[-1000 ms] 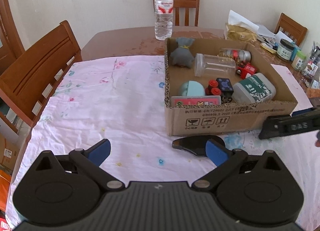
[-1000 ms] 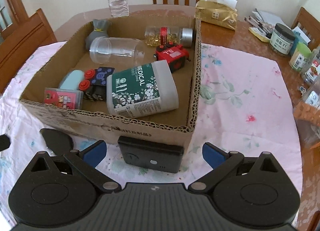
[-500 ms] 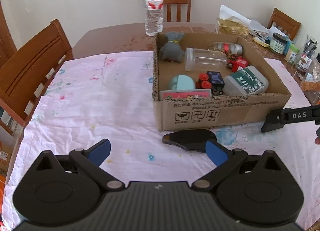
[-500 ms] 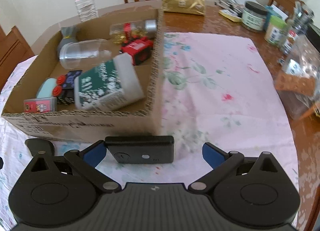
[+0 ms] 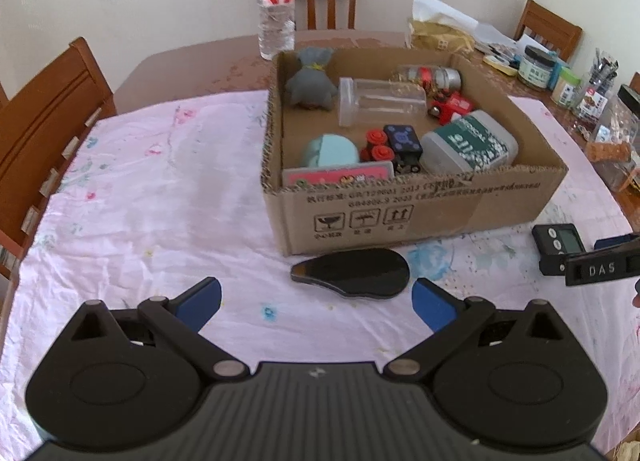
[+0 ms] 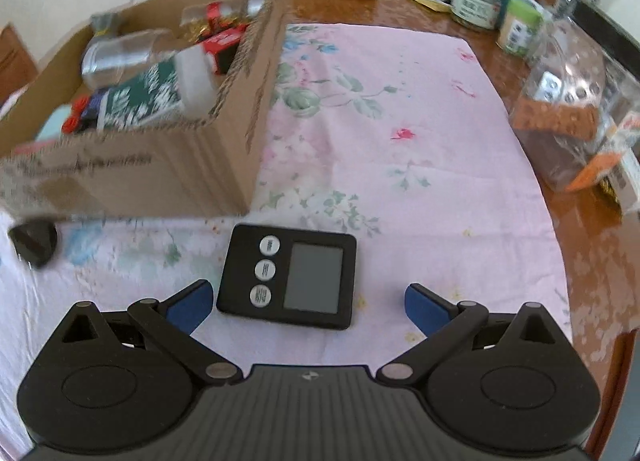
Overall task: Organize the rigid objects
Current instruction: 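Withdraw both tools toward the black eyeglass case and the black digital timer, then grasp the black eyeglass case with the left tool while the right tool grasps the black timer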
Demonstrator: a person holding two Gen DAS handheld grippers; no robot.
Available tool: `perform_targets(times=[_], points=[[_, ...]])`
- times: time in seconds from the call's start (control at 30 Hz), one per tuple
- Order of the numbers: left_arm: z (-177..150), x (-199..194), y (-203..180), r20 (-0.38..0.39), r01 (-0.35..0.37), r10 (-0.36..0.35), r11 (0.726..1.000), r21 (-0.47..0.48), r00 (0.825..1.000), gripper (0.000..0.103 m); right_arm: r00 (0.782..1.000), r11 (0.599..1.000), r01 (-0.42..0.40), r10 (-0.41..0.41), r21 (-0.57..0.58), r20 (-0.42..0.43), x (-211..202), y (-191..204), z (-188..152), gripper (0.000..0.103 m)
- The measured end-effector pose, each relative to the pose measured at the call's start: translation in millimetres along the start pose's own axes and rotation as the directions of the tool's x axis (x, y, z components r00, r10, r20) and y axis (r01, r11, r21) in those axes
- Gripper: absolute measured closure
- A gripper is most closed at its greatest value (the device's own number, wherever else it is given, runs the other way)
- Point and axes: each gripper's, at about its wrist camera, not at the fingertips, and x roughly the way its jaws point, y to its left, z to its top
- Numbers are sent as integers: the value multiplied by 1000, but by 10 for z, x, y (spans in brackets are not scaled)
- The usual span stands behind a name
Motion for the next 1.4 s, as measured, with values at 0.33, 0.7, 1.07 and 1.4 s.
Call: perform_targets(times=[0.33,0.7,1.07,1.4], points=[[-115,401,-100,-92,26,-25,1000,11,995,2,1000,998,-6,7,-57,20,-9,35,-49,0],[-169,546,-154,-52,16,-16,1000,3,999,0,999,997,-14,17,-78,31,-11,35,-49,0],[-16,675,-202,-30,0,-1,1000,-18,1000,0,999,995,-23,27,-94,38,-3,38,-32,0],[27,690,-242,-33,4,-5,1000,-18,999,7,999,994,-30,34,-106,38,14,49,-12,0]])
